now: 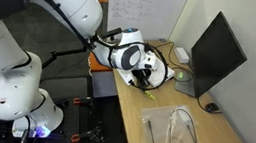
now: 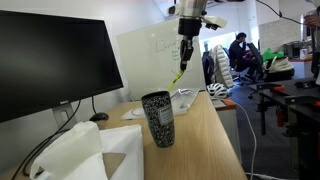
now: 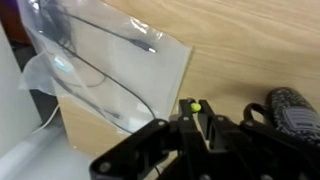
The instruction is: Take the yellow pen out of the mug
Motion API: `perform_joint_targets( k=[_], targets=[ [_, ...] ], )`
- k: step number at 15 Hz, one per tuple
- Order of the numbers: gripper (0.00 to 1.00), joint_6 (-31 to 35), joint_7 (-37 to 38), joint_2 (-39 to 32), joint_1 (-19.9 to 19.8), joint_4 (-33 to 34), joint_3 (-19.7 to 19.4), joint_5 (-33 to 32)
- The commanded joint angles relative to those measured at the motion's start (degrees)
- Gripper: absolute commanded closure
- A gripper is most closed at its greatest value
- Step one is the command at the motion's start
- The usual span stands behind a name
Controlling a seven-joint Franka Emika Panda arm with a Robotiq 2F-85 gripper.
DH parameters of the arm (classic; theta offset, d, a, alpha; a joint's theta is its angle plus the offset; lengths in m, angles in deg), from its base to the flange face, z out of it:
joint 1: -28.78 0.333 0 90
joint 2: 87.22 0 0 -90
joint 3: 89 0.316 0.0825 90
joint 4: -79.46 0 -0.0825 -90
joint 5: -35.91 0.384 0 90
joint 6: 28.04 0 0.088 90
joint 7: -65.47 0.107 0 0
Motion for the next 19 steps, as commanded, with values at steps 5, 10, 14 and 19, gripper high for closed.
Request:
perform_joint_targets(
  k=[5, 10, 14, 19],
  targets=[
    [0.96, 6.77, 0.23, -16.23, -0.21, 10.94, -0.91, 2.54],
    [0.46, 1.19, -3.93, -19.30, -1.84, 14.84, 2.23, 10.74],
    [0.15, -11.19, -13.18, -15.70, 0.90, 15.34, 0.92, 28.52],
    [0.00, -23.89, -15.82, -8.98, 0.89, 17.39, -0.74, 34.65]
  ],
)
